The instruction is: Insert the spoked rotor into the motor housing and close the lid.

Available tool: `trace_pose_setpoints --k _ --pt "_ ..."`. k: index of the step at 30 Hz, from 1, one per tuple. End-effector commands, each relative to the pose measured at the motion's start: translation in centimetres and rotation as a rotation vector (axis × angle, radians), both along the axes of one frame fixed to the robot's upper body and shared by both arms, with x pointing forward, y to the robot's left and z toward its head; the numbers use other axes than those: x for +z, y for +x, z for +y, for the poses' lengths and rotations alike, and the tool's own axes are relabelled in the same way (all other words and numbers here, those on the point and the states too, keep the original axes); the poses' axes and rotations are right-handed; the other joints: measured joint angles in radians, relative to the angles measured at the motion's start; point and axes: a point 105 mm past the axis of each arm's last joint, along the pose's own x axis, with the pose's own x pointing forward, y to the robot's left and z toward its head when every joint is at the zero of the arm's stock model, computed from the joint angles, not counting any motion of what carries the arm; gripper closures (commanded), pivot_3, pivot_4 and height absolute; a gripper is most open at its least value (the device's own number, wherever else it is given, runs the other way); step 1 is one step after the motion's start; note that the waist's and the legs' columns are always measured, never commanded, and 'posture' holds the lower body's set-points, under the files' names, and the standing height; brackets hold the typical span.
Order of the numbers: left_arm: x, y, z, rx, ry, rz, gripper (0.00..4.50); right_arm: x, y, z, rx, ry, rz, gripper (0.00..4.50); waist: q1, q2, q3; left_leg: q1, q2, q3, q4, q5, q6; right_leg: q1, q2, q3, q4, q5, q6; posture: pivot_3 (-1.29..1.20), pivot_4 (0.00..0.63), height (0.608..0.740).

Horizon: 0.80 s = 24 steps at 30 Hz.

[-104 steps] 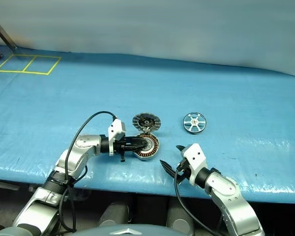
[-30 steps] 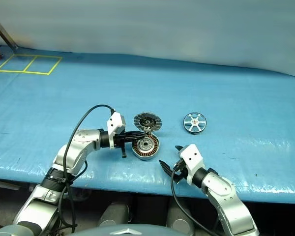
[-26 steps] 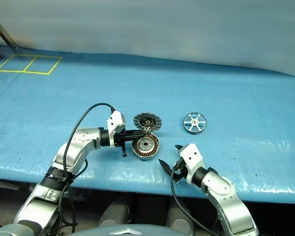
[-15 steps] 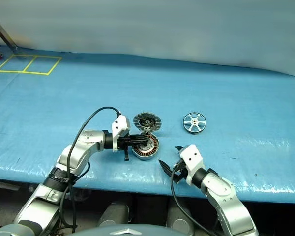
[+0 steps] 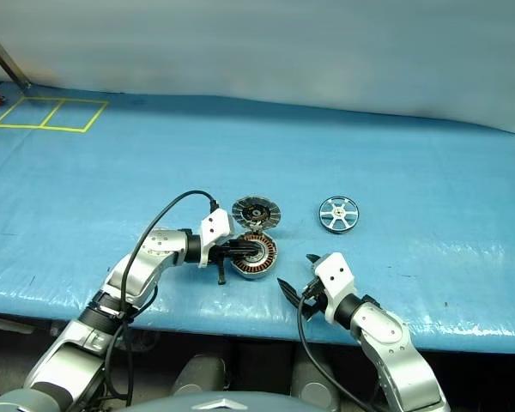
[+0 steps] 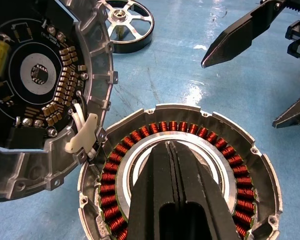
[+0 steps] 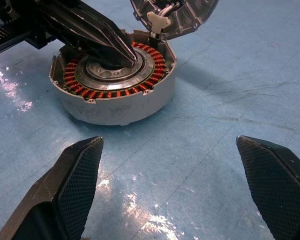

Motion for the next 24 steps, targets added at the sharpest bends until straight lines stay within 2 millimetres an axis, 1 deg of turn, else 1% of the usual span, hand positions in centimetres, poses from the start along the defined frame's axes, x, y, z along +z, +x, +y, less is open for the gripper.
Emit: trace_pose_setpoints --k 1,4,7,12,15,18,20,24 --pt "-0.9 -0.1 0.6 0.027 0.02 0.033 4.49 1.0 0.1 0.2 0.006 0.011 -0.046 0.0 0.0 0.0 0.0 0.0 0.0 0.0 0.0 0.0 0.0 0.0 0.0 0.0 0.0 0.0 0.0 0.0 0.15 0.74" --pt "-0.3 -0.1 0.3 0.028 -0.024 0.024 4.49 1.0 0.1 0.2 0.005 0.011 -0.046 0.0 0.0 0.0 0.0 0.0 0.0 0.0 0.0 0.0 0.0 0.0 0.0 0.0 0.0 0.0 0.0 0.0 0.15 0.74" --pt "1.3 0.0 0.1 0.025 -0.116 0.018 4.49 1.0 0.2 0.1 0.005 0.012 -0.048 0.0 0.0 0.0 0.0 0.0 0.0 0.0 0.0 0.0 0.0 0.0 0.0 0.0 0.0 0.0 0.0 0.0 0.15 0.74" --pt "2.4 0.2 0.9 0.022 -0.142 -0.014 4.49 1.4 0.6 -0.1 -0.018 0.019 -0.073 0.0 0.0 0.0 0.0 -0.001 0.0 0.0 0.0 0.0 0.0 -0.001 0.0 0.0 0.0 0.0 0.0 0.0 0.15 0.74" --pt "3.5 -0.1 1.0 0.005 -0.207 -0.005 4.49 1.6 0.9 -0.2 -0.021 0.022 -0.083 0.0 0.001 0.0 0.0 -0.001 0.0 0.0 0.0 0.0 0.0 -0.001 0.0 0.0 0.0 0.0 0.0 0.0 0.15 0.74" --pt "4.1 -0.6 1.2 -0.006 -0.236 0.001 4.49 2.1 1.2 -0.4 -0.038 0.032 -0.103 0.0 0.0 0.0 0.0 -0.001 0.0 0.0 0.0 0.0 0.0 -0.001 0.0 0.0 0.0 0.0 0.0 0.0 0.15 0.74" --pt "4.0 -1.0 1.5 -0.01 -0.231 -0.001 4.49 2.3 1.5 -0.8 -0.067 0.026 -0.111 0.0 0.0 0.0 0.0 -0.001 0.0 0.0 0.0 0.0 0.0 -0.001 0.0 0.0 0.0 0.0 0.0 0.0 0.15 0.74" --pt "3.6 -1.9 1.8 -0.01 -0.226 0.014 4.49 2.6 3.3 -3.1 -0.204 -0.051 -0.141 0.0 -0.002 0.0 0.0 -0.001 0.0 0.0 0.0 0.0 0.0 -0.001 0.0 0.0 0.0 0.0 0.0 0.0 0.15 0.74"
